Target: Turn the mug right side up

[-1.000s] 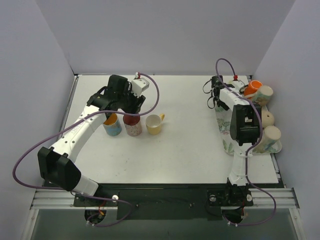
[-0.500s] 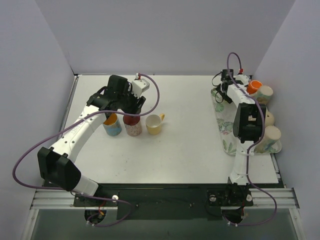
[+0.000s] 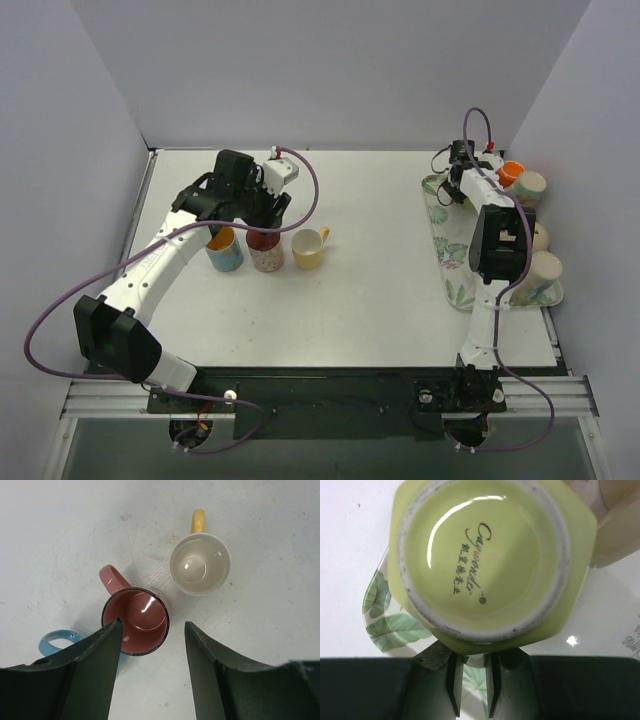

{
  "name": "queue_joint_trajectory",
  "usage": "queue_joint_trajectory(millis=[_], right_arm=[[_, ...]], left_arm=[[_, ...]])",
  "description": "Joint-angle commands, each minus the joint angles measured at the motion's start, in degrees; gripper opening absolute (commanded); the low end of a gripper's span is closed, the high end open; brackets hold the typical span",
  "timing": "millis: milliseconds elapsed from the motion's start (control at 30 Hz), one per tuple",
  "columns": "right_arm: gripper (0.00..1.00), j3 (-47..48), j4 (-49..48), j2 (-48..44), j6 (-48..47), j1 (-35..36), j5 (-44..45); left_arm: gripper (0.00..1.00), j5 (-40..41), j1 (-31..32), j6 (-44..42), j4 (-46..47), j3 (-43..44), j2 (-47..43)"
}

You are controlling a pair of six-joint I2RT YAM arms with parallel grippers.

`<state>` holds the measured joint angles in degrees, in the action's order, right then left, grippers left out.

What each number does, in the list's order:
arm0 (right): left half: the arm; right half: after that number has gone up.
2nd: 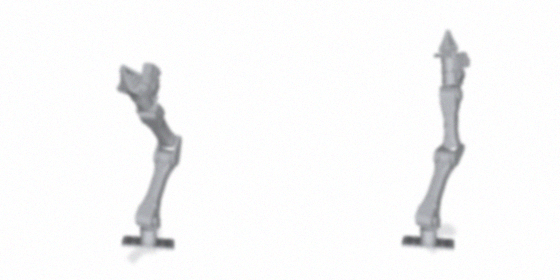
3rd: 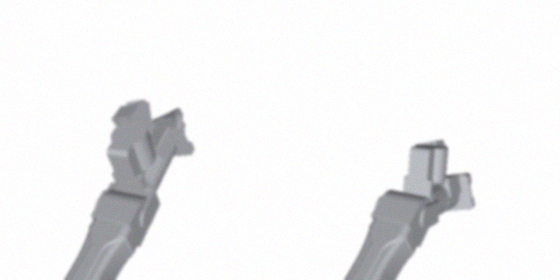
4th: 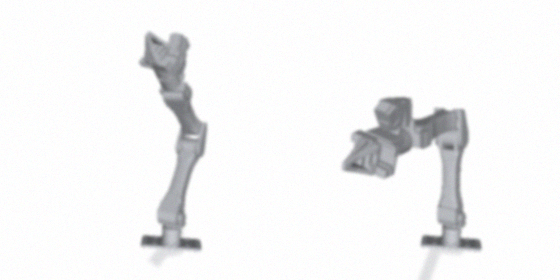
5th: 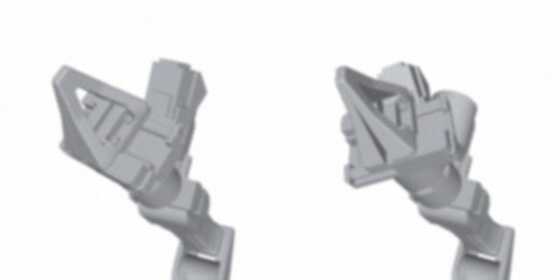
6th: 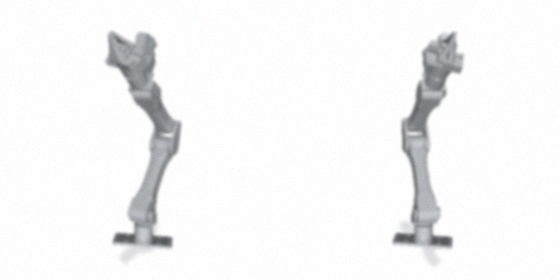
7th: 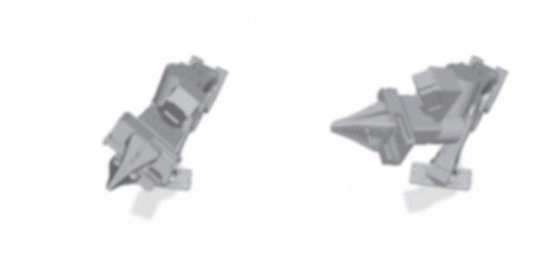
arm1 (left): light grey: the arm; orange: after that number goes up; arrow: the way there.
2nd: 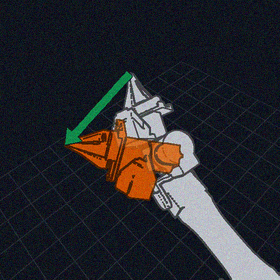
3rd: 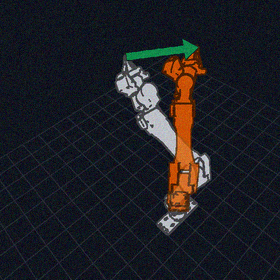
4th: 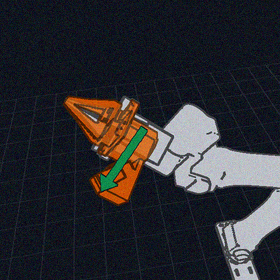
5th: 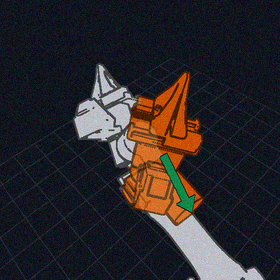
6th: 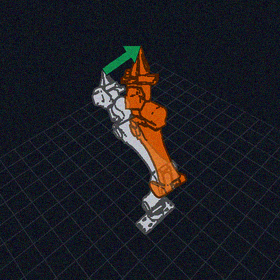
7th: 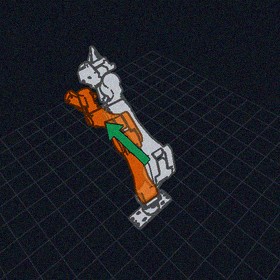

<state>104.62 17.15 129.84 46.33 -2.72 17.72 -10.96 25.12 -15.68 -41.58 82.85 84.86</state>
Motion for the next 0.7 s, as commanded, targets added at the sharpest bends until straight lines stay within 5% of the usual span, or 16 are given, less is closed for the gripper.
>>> queue_joint_trajectory(millis=[0,367,400,467,667], right_arm=[[0.00,-5.55,-0.96,-7.82,-1.50,0.26,-5.13],[0.00,-24.89,-7.65,-32.87,-4.14,4.48,-19.99],[0.00,-26.73,-7.92,-33.85,-3.88,5.09,-21.48],[0.00,-29.10,-7.92,-37.63,-3.09,6.05,-24.55],[0.00,-31.67,-3.97,-48.44,-1.32,14.66,-32.57]], left_arm=[[0.62,-2.22,-0.16,-0.84,-0.08,2.14,-2.68],[0.63,-11.27,1.41,-2.34,5.97,-4.26,-5.23],[0.64,-12.41,1.77,-2.42,8.77,-6.45,-5.75],[0.81,-11.37,3.26,-0.59,15.61,-11.45,-7.25],[0.86,-1.97,13.10,-6.89,40.68,-29.74,-13.84]])
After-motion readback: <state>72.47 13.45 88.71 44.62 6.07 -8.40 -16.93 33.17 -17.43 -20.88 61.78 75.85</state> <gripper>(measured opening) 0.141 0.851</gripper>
